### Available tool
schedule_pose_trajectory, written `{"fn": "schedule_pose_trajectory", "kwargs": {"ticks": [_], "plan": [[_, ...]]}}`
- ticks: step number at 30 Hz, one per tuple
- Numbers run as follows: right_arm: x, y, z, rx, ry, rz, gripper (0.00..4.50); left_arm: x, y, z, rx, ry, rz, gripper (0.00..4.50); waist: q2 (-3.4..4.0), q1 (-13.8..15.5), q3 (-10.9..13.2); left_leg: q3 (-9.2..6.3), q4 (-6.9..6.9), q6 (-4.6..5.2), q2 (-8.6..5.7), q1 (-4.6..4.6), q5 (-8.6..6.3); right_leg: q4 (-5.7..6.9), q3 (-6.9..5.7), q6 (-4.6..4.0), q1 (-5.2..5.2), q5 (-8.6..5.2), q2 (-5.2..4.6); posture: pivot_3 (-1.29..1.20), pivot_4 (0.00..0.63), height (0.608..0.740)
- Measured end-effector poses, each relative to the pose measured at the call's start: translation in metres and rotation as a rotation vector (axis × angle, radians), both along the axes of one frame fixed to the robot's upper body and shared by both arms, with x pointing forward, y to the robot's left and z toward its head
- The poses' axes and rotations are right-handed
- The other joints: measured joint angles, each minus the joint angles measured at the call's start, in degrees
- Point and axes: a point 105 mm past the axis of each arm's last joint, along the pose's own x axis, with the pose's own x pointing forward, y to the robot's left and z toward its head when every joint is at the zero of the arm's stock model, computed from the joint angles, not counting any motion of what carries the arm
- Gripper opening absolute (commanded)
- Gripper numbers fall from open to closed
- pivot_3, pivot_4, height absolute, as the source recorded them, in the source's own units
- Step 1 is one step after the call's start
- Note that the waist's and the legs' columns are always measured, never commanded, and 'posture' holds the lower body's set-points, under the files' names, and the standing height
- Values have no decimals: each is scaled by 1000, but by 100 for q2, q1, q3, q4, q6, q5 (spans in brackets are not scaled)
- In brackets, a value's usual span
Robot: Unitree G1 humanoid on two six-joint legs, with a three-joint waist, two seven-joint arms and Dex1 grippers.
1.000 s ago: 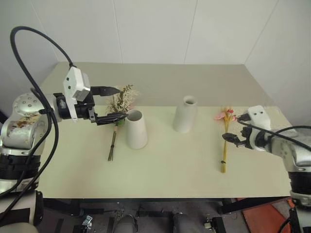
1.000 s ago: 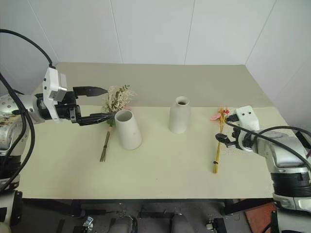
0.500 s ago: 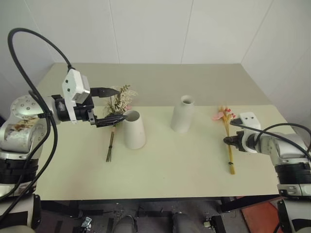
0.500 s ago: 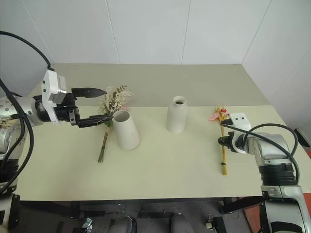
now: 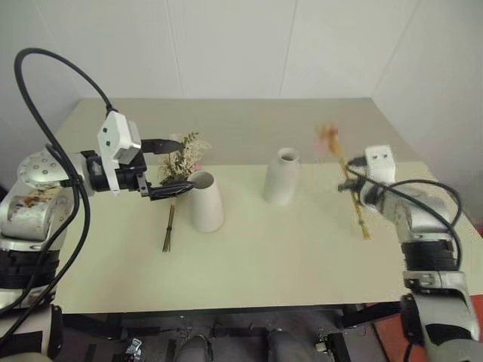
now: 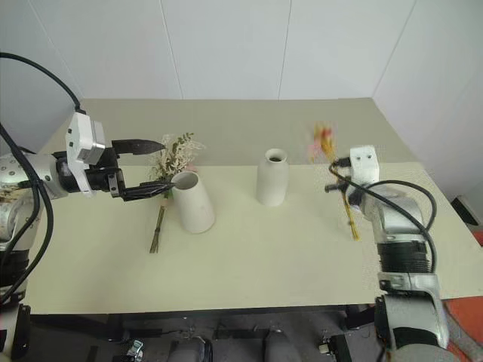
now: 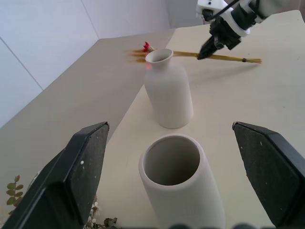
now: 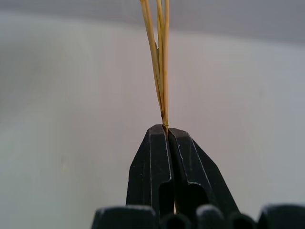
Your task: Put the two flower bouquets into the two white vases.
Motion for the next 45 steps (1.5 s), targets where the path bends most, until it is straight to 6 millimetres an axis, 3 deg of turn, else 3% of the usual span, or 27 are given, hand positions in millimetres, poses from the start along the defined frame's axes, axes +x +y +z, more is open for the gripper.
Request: {"fn": "schedule_pose_trajectory", "kwargs": {"ticks": [3,6,13,15,25,35,44,45], "plan": [[11,9,66,-33,-348,-79,25,2,1,2,-5,0,3,4500,1,-23,1,0,-2,0,-1,-4,0,-2,-2,-1,-2,1,-2,0,150,740],[20,21,95,148,-479,-103,25,2,1,3,-5,-2,-3,4500,1,-48,0,-3,-3,0,0,0,0,0,-2,-3,1,3,-3,0,150,740],[18,65,119,614,-691,153,25,2,1,3,-4,-2,-2,4500,6,-60,4,-15,-9,0,0,-2,0,4,-9,-5,0,5,-3,0,150,740],[15,73,124,662,-730,209,25,1,4,2,0,0,8,4500,8,-60,5,-16,-9,0,0,0,0,5,-11,-5,1,5,-4,0,150,740],[3,98,128,653,-773,345,25,-3,9,2,6,2,34,4500,11,-64,6,-16,-12,0,0,3,0,6,-12,-5,-1,5,-2,0,150,740],[-11,104,98,574,-739,370,25,-3,10,3,5,0,37,4500,11,-62,7,-17,-12,0,0,4,0,7,-12,-5,0,5,-2,0,150,740],[-11,118,90,531,-711,402,25,-3,10,3,3,1,35,4500,11,-70,7,-16,-13,0,1,4,0,7,-11,-5,-1,5,-1,0,150,740],[-11,120,89,529,-708,411,266,-3,10,3,3,1,35,4500,11,-69,7,-16,-13,0,1,5,0,7,-11,-5,-1,5,0,0,150,740]]}}
